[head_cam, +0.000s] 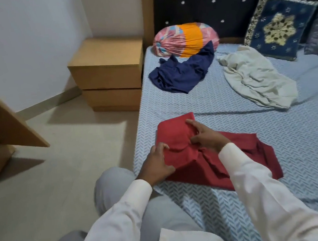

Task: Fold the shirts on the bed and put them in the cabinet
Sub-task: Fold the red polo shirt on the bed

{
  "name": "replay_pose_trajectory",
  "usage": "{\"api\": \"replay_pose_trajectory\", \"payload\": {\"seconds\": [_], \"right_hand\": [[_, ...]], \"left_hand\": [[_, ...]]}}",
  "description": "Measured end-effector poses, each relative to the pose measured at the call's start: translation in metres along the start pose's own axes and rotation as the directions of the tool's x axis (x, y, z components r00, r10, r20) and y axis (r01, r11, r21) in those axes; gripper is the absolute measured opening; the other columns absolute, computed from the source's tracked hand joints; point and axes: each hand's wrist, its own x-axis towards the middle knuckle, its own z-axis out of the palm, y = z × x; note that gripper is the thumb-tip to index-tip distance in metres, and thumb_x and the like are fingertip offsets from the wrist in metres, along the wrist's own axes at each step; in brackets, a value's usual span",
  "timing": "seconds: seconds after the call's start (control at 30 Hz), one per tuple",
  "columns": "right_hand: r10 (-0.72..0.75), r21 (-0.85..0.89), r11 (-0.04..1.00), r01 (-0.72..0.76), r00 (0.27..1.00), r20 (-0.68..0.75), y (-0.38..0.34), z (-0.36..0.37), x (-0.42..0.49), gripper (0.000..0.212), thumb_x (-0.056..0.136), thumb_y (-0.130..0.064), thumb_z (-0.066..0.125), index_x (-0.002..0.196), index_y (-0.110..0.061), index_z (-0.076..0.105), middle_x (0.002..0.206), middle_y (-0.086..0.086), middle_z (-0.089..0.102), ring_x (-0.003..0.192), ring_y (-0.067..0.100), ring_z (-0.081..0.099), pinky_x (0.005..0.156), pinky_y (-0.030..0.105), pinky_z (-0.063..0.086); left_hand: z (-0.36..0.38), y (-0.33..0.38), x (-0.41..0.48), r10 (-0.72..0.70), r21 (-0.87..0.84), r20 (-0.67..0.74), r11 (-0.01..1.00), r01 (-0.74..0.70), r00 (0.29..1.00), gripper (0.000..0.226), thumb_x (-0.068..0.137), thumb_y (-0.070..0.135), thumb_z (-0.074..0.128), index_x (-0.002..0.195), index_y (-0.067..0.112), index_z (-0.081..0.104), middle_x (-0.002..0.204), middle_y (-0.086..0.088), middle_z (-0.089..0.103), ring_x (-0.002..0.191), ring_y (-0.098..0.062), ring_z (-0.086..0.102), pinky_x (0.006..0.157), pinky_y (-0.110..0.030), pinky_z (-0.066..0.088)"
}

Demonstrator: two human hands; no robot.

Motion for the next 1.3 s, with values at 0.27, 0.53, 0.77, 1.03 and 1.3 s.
{"api": "replay_pose_trajectory", "payload": {"seconds": [0.27, 0.53, 0.77, 1.03, 1.3], "right_hand": [[0.061, 0.11, 0.993, -0.045, 0.986, -0.153, 0.083, -0.112, -0.061, 0.087, 0.078, 0.026, 0.044, 0.151, -0.018, 0.032, 0.137, 0.002, 0.05, 0.085, 0.003, 0.063, 0.06, 0.018, 0.049], [0.174, 0.093, 0.983, -0.157, 0.96, -0.218, 0.12, -0.176, -0.099, 0.082, 0.081, 0.021, 0.042, 0.151, -0.023, 0.035, 0.139, 0.013, 0.047, 0.067, 0.011, 0.058, 0.046, 0.02, 0.044], [0.137, -0.365, 0.893, -0.264, 0.931, -0.338, 0.13, -0.189, -0.092, 0.087, 0.077, 0.003, 0.059, 0.155, -0.02, 0.027, 0.154, 0.009, 0.034, 0.114, 0.02, 0.055, 0.085, 0.025, 0.05], [-0.121, -0.661, 0.676, -0.326, 0.835, -0.536, 0.111, -0.145, -0.083, 0.054, 0.079, -0.022, 0.065, 0.131, -0.012, 0.052, 0.129, 0.017, 0.049, 0.117, 0.039, 0.047, 0.096, 0.041, 0.042], [-0.2, -0.746, 0.665, 0.017, 0.967, -0.156, 0.031, -0.062, 0.042, 0.05, 0.093, -0.042, 0.056, 0.14, -0.031, 0.045, 0.127, 0.005, 0.062, 0.123, 0.032, 0.047, 0.105, 0.047, 0.038]], "left_hand": [[0.078, 0.01, 0.024, 0.03, 0.595, 0.322, 0.771, -0.226, 0.946, 0.109, 0.07, 0.055, 0.07, 0.154, 0.042, 0.002, 0.148, -0.015, 0.021, 0.129, -0.033, 0.034, 0.102, -0.039, 0.042], [0.101, 0.013, 0.025, 0.311, 0.571, 0.346, 0.679, -0.462, 0.885, 0.088, 0.067, 0.032, 0.076, 0.145, 0.033, 0.035, 0.127, -0.017, 0.046, 0.102, -0.036, 0.057, 0.073, -0.04, 0.056], [0.101, 0.02, 0.021, 0.179, 0.543, 0.353, 0.76, -0.357, 0.918, 0.069, 0.086, 0.031, 0.058, 0.149, 0.035, 0.032, 0.144, -0.012, 0.029, 0.122, -0.028, 0.044, 0.095, -0.036, 0.046], [0.096, 0.024, 0.014, 0.164, 0.511, 0.303, 0.804, -0.306, 0.939, 0.053, 0.087, 0.029, 0.056, 0.136, 0.017, 0.04, 0.13, -0.01, 0.039, 0.095, -0.029, 0.056, 0.071, -0.033, 0.044], [0.098, 0.015, 0.012, 0.085, 0.562, 0.291, 0.791, -0.242, 0.953, 0.065, 0.092, 0.028, 0.049, 0.15, 0.016, 0.024, 0.122, -0.012, 0.058, 0.108, -0.033, 0.058, 0.086, -0.039, 0.048]]}}
